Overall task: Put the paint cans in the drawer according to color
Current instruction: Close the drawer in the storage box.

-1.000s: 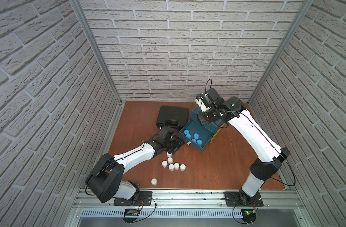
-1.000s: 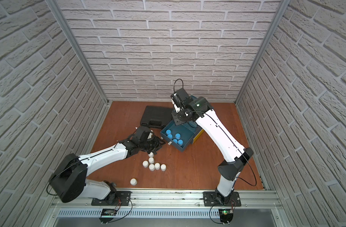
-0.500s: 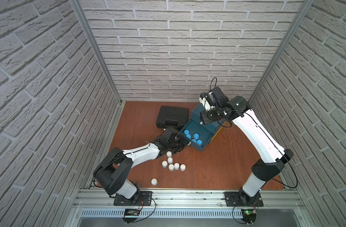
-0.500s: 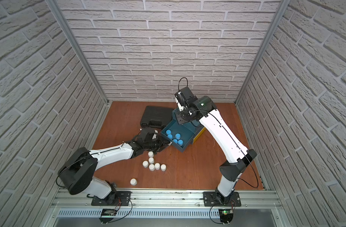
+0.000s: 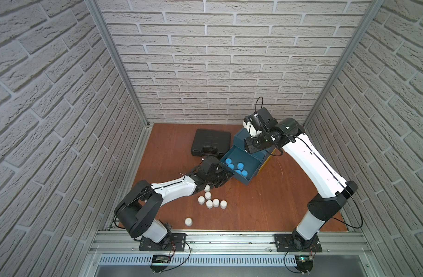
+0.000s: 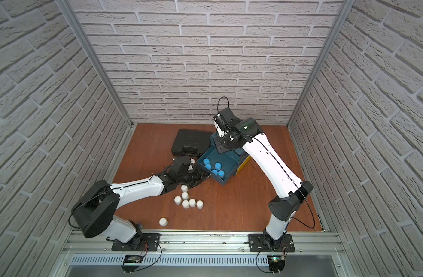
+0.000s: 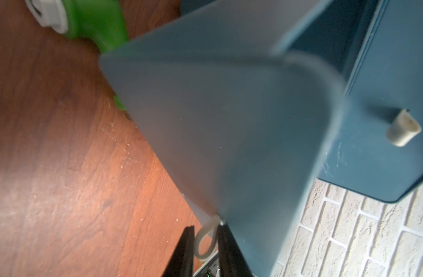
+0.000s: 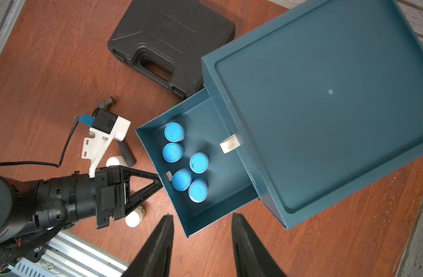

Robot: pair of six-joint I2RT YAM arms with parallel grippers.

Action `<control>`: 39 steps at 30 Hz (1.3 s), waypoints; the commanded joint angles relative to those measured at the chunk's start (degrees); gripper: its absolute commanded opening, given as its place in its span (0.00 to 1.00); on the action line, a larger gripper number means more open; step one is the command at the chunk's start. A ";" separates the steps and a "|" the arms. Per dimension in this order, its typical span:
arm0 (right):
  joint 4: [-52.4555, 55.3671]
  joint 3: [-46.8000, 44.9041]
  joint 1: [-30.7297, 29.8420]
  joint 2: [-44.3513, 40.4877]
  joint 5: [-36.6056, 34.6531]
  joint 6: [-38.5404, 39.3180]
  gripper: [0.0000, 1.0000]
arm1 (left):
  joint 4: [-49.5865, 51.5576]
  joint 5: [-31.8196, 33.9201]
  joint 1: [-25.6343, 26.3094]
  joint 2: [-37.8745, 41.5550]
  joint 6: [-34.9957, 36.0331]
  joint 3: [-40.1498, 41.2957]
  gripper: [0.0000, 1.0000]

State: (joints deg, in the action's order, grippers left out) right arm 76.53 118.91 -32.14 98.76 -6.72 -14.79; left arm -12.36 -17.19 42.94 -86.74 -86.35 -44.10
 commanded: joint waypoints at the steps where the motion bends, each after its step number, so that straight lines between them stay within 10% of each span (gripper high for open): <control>1: -0.30 -0.68 0.32 -2.41 0.40 -0.51 0.45 | -4.48 2.50 0.30 0.24 -0.03 0.92 0.17; 7: -0.06 -0.81 0.32 -3.11 0.09 -0.69 0.45 | -5.08 4.07 0.30 1.86 0.98 0.86 0.00; 39: -0.05 -2.28 0.59 -6.01 -0.92 -1.03 0.46 | -3.19 -0.26 -2.86 -12.92 7.08 -17.40 0.00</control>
State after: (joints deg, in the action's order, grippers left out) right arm 76.60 117.32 -32.08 94.89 -6.87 -14.87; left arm -11.03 -17.32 41.06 -98.26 -80.64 -58.87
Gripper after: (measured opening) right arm 0.456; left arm 0.076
